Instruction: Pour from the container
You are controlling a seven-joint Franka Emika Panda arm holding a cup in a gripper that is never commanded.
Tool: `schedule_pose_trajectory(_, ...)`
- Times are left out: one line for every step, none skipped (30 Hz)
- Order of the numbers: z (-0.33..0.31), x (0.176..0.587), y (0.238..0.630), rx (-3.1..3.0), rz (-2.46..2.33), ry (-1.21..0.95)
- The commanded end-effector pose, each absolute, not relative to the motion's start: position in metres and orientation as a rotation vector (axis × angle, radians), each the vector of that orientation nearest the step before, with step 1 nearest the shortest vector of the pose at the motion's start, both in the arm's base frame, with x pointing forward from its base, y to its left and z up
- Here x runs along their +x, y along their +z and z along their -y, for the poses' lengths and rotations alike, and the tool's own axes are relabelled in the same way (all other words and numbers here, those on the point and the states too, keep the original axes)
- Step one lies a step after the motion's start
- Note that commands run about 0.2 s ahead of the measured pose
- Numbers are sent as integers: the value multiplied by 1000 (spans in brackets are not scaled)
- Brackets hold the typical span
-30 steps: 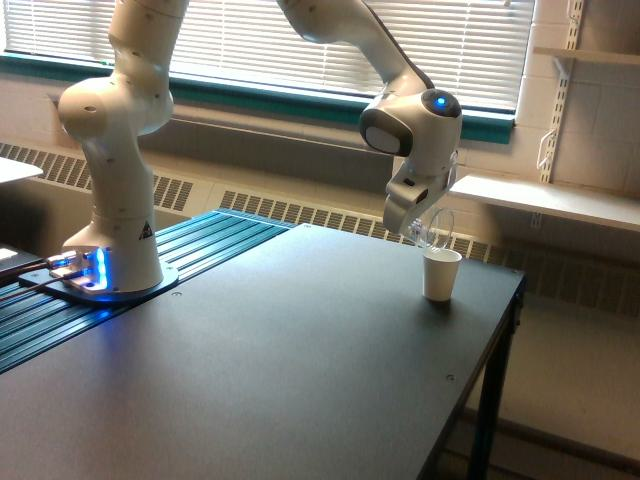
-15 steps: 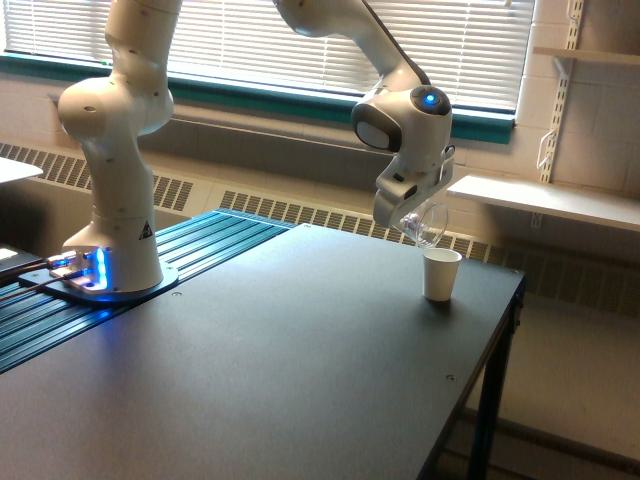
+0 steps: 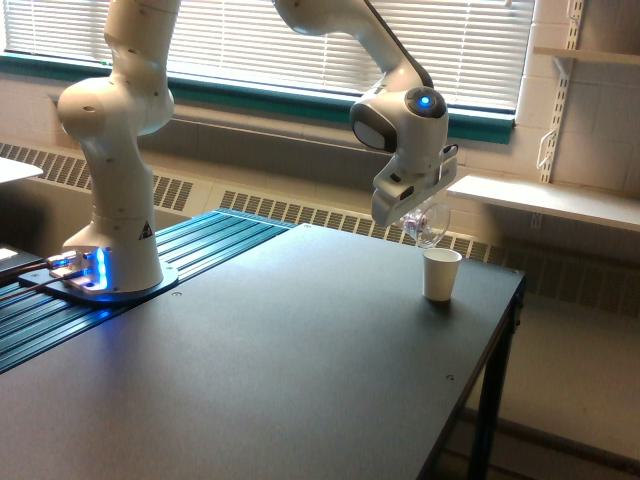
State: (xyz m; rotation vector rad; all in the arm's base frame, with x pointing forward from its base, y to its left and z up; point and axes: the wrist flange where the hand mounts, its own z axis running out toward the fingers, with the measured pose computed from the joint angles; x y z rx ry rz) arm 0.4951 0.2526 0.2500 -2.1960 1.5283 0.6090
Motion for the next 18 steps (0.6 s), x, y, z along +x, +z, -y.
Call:
schedule_pose_trajectory(-249,499,258,-2174,-1537,588)
schedule_pose_trajectory(-249,499,258,-2174,-1537,588)
schedule_pose_trajectory(-249,499,258,-2173,-1537,588)
schedule_pose_trajectory(-248,499,258,-2172,-1539,589)
schedule_pose_trajectory(-248,500,258,-2169,-1548,594)
schedule_pose_trajectory(-248,500,257,-2167,-1551,598)
schedule_pose_trajectory(-248,500,256,-2161,-1552,604)
schedule_pose_trajectory(-248,499,255,-2157,-1554,611)
schedule_pose_trajectory(-249,498,253,-2155,-1561,618)
schedule_pose_trajectory(-249,498,253,-2150,-1563,624)
schedule_pose_trajectory(-250,497,251,-2146,-1561,631)
schedule_pose_trajectory(-250,497,250,-2143,-1557,636)
schedule_pose_trajectory(-251,498,250,-2147,-1552,640)
schedule_pose_trajectory(-252,499,250,-2152,-1549,642)
schedule_pose_trajectory(-253,500,250,-2153,-1545,643)
schedule_pose_trajectory(-253,501,250,-2153,-1540,644)
schedule_pose_trajectory(-254,503,249,-2158,-1534,645)
schedule_pose_trajectory(-254,503,249,-2160,-1531,647)
